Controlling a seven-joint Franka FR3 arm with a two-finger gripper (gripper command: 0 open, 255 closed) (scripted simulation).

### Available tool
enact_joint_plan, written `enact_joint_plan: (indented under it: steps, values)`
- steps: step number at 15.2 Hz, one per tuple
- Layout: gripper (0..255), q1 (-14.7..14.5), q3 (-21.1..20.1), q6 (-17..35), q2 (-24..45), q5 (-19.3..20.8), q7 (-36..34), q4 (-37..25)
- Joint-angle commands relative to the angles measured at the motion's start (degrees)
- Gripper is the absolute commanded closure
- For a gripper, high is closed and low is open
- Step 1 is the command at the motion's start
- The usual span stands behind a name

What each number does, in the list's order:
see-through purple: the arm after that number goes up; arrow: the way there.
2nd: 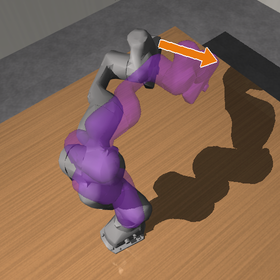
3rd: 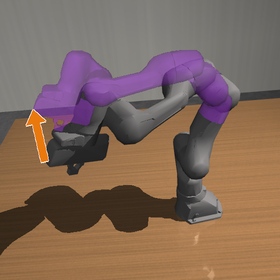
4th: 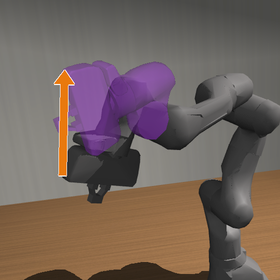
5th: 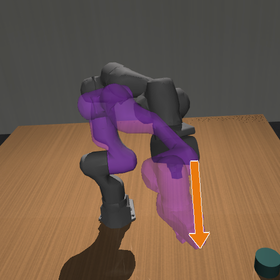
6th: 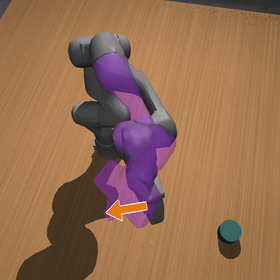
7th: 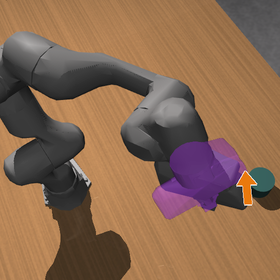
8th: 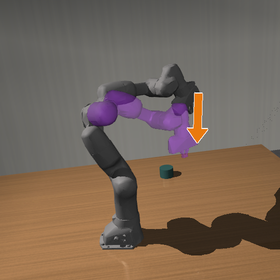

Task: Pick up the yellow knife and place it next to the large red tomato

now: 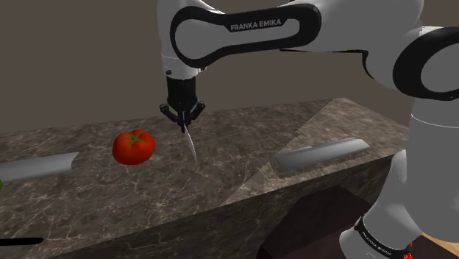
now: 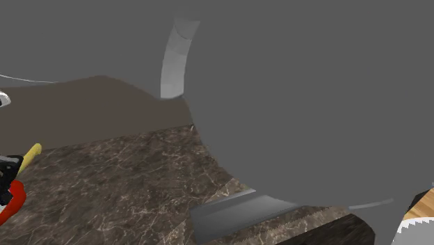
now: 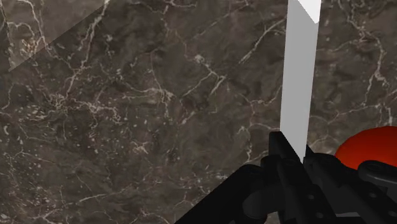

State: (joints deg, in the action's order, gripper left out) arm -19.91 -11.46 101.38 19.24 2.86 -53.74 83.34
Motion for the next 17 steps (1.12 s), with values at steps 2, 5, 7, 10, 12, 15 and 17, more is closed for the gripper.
enact_joint_plan:
  steps: [2, 5, 7, 10, 12, 15, 17]
  values:
    - [255, -1.59, -0.51, -0.07, 2.26, 0.58, -2.15, -2.26]
    - [255, -1.52, -0.47, 2.20, 2.33, 0.61, -2.17, -0.06]
    - [255, -1.47, -0.44, 3.68, 2.46, 0.65, -2.19, 1.30]
    - [255, -1.43, -0.39, 5.86, 2.74, 0.73, -2.23, 3.20]
    - [255, -1.41, -0.36, 7.29, 3.00, 0.80, -2.27, 4.38]
    - [255, -1.40, -0.30, 9.38, 3.47, 0.92, -2.33, 6.01]
    - [255, -1.40, -0.25, 10.75, 3.84, 1.01, -2.38, 7.02]
